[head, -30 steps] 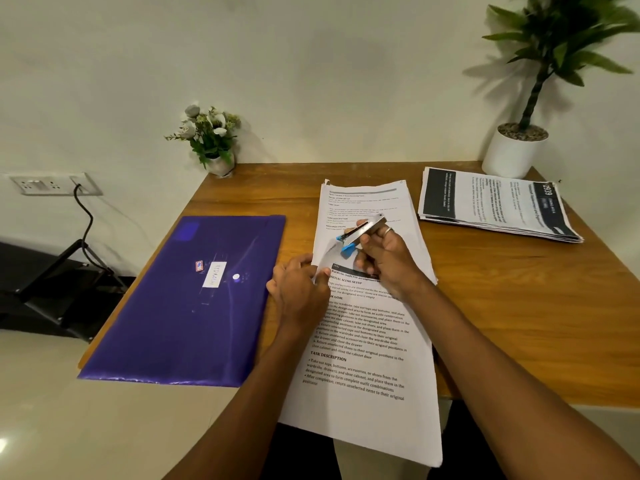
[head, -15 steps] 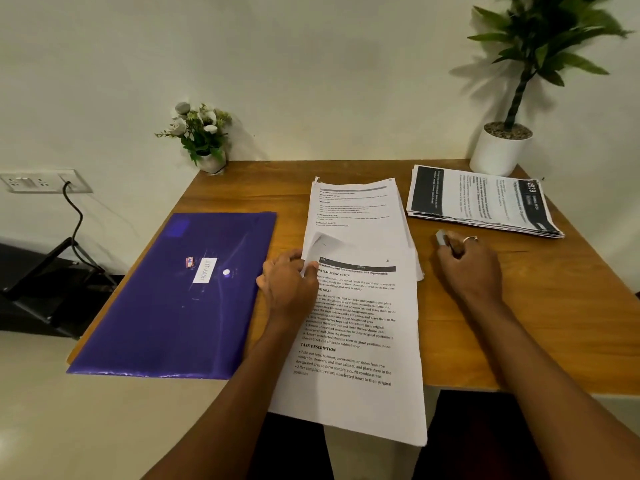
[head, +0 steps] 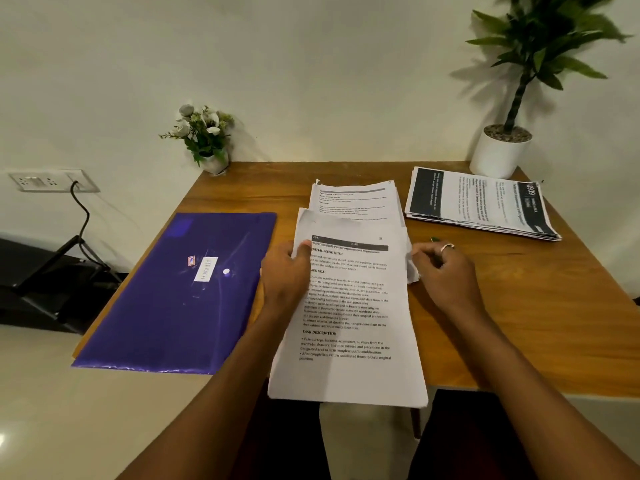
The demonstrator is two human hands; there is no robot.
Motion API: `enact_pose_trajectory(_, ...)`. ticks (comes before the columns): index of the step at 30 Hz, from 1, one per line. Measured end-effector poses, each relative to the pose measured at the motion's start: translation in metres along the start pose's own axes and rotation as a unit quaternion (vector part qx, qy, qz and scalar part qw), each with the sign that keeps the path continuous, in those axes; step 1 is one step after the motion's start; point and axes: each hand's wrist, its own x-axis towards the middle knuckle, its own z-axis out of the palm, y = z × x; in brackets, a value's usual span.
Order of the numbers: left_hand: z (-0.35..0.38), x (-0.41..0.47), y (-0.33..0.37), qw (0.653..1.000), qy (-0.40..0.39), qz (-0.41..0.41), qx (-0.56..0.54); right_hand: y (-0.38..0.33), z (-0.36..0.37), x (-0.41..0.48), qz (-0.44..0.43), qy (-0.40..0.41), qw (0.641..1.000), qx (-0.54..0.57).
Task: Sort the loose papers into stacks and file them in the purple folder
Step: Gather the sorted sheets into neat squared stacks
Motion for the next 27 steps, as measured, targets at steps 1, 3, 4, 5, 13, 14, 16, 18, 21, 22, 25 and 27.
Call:
enact_pose_trajectory(1, -0.002, 0.004, 0.007, 0.999, -0.024, -0.020, -0.036, -0.003, 0.000, -0.001, 0.027, -0.025, 0.999, 0.009)
enact_pose_trajectory(3, -0.002, 0.016, 0.016, 0.995, -0.053, -0.052, -0.062, -0.008, 0.000, -0.001, 0.081, -0.081, 0.993, 0.033)
enact_pose_trajectory(4, -0.001, 0.024, 0.021, 0.992, -0.064, -0.075, -0.078, -0.010, 0.000, -0.001, 0.103, -0.107, 0.987, 0.058)
enact_pose_trajectory(5, -0.001, 0.032, 0.023, 0.987, -0.068, -0.107, -0.097, -0.011, 0.001, -0.002, 0.125, -0.129, 0.980, 0.088)
enact_pose_trajectory(13, -0.003, 0.072, 0.042, 0.940, -0.127, -0.234, -0.212, -0.012, 0.003, 0.014, 0.194, -0.223, 0.937, 0.185)
enact_pose_trajectory(14, -0.003, 0.071, 0.042, 0.935, -0.153, -0.228, -0.224, -0.014, 0.004, 0.019, 0.192, -0.199, 0.945, 0.172)
enact_pose_trajectory(16, -0.002, 0.068, 0.037, 0.931, -0.197, -0.212, -0.222, -0.017, 0.006, 0.031, 0.181, -0.147, 0.962, 0.140)
enact_pose_trajectory(18, 0.001, 0.066, 0.033, 0.942, -0.219, -0.192, -0.168, -0.019, 0.011, 0.045, 0.163, -0.125, 0.973, 0.101)
enact_pose_trajectory(21, 0.009, 0.067, 0.025, 0.959, -0.202, -0.174, -0.100, -0.021, 0.023, 0.061, 0.143, -0.143, 0.978, 0.040)
enact_pose_trajectory(22, 0.010, 0.067, 0.023, 0.969, -0.187, -0.152, -0.060, -0.022, 0.027, 0.064, 0.139, -0.151, 0.978, 0.032)
enact_pose_trajectory(25, 0.013, 0.068, 0.012, 0.986, -0.130, -0.065, 0.078, -0.020, 0.038, 0.071, 0.116, -0.150, 0.982, -0.002)
enact_pose_trajectory(27, 0.016, 0.066, 0.004, 0.988, -0.100, -0.032, 0.111, -0.017, 0.044, 0.074, 0.100, -0.132, 0.986, -0.012)
